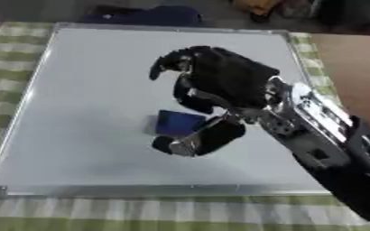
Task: Wipe the whiteboard clean with a brush.
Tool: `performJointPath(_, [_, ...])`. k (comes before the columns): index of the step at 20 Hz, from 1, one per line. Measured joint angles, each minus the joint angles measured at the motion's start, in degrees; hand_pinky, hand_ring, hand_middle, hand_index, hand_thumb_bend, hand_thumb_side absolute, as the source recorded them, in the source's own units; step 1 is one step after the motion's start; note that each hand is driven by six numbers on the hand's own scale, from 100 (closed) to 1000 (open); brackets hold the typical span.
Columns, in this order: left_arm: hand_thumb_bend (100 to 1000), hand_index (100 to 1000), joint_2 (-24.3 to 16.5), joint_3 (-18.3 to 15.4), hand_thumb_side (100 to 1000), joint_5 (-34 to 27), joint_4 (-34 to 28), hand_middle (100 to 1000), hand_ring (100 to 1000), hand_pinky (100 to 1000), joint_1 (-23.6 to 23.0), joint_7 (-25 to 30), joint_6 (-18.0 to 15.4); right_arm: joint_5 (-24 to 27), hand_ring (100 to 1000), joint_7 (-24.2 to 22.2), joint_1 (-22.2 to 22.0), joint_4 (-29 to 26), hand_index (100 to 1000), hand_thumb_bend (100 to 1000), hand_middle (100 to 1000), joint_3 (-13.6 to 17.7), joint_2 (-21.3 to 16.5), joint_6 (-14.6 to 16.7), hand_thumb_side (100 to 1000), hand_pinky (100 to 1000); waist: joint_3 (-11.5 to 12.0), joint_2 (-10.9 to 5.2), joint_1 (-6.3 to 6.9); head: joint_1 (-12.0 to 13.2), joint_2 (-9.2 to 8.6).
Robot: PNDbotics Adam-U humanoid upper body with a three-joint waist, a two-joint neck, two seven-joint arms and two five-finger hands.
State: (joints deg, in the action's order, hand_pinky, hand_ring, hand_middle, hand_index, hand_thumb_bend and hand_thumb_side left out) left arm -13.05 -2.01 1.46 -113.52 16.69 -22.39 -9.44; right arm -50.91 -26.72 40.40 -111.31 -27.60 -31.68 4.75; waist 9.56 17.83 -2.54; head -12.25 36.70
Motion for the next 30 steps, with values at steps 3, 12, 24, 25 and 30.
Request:
performJointPath(3, [244, 812, 0.0, 0.0, 1000, 0.0, 0.0, 755, 769, 635, 0.0, 0.0, 0.0, 0.7, 821, -9.8, 0.9, -1.1, 100, 432, 777, 1.1, 0.2, -0.4, 681, 748, -0.1, 0.0, -0.01, 0.1, 0.01])
performJointPath(12, [243, 811, 0.0, 0.0, 1000, 0.0, 0.0, 754, 769, 635, 0.0, 0.1, 0.0, 3.7, 825, -20.2, 2.0, -2.1, 100, 374, 784, 2.8, -1.1, -3.3, 713, 745, -0.1, 0.0, -0.23, 0.5, 0.01])
performJointPath(24, [243, 810, 0.0, 0.3, 1000, 0.0, 0.0, 753, 769, 635, 0.1, 0.3, 0.0, 2.7, 844, -21.5, 1.9, -2.1, 100, 391, 787, 2.1, -1.9, -7.6, 695, 741, 0.2, 0.2, -0.43, 0.5, 0.01])
performJointPath(25, [243, 810, 0.0, 0.3, 1000, 0.0, 0.0, 753, 769, 635, 0.1, 0.3, 0.0, 2.3, 846, -21.7, 1.9, -2.1, 100, 392, 789, 2.0, -1.9, -7.8, 694, 741, 0.2, 0.23, -0.43, 0.5, 0.01])
performJointPath(30, [241, 810, 0.0, 0.4, 1000, -0.1, 0.0, 753, 770, 634, 0.1, 0.4, 0.1, 0.4, 854, -22.1, 1.4, -1.7, 100, 394, 794, 1.4, -1.9, -8.9, 682, 741, 0.2, 0.3, -0.58, 0.5, -0.01])
